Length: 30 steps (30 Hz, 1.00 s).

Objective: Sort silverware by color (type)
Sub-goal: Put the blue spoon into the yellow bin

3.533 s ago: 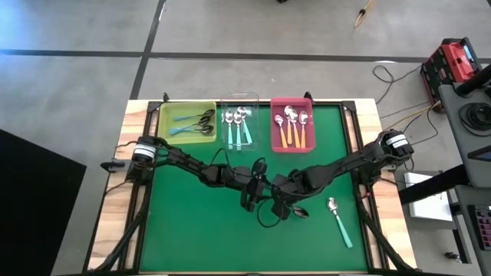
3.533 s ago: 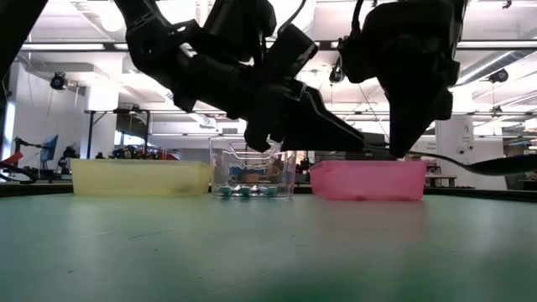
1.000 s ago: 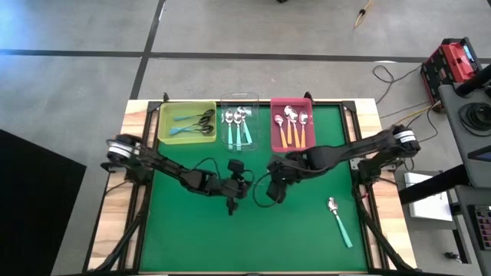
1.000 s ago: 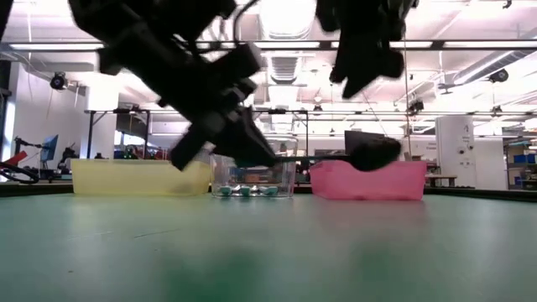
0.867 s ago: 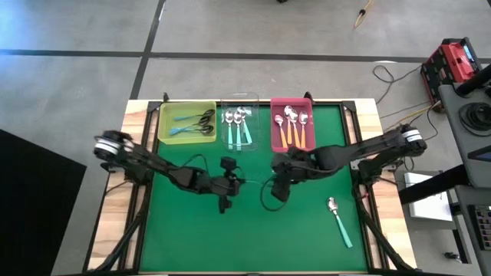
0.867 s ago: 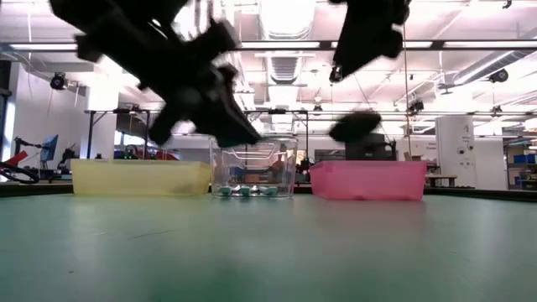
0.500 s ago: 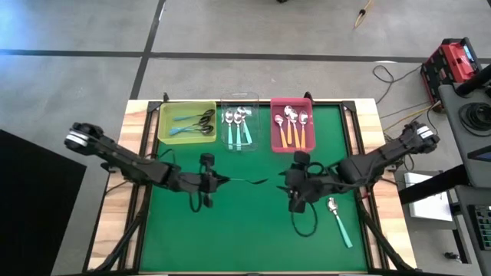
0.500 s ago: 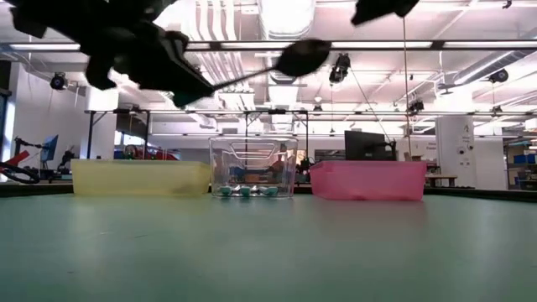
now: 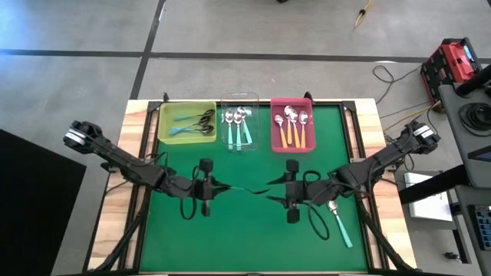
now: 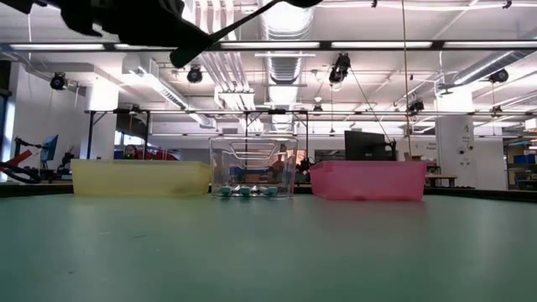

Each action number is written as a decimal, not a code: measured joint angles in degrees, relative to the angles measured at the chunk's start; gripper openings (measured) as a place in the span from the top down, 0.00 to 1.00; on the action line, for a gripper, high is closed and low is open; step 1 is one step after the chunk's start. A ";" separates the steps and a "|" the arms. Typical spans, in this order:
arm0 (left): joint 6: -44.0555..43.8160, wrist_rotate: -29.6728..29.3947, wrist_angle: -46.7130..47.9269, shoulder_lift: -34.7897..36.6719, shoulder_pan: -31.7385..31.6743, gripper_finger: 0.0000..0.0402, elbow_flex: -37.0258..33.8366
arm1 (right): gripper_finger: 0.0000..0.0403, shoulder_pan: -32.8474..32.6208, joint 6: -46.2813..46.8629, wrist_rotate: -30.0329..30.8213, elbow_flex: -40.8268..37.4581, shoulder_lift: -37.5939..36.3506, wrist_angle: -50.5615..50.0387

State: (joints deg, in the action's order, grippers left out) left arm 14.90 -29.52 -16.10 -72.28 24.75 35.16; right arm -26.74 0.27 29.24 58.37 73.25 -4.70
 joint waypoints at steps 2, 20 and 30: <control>-0.07 -0.02 -0.38 -0.52 -0.02 1.00 0.90 | 0.55 0.00 -1.07 -1.44 -0.52 -0.02 1.90; 1.38 0.49 -0.38 -5.43 0.07 1.00 6.75 | 0.67 0.02 -5.47 -5.69 -1.16 0.00 5.91; 3.75 0.46 -0.43 -5.30 0.05 1.00 8.01 | 0.96 -0.15 -6.36 -7.26 -1.19 0.02 5.22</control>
State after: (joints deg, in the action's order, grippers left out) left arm 18.64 -29.06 -16.53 -77.58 24.80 43.16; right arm -26.89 -6.09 21.98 57.19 73.28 0.51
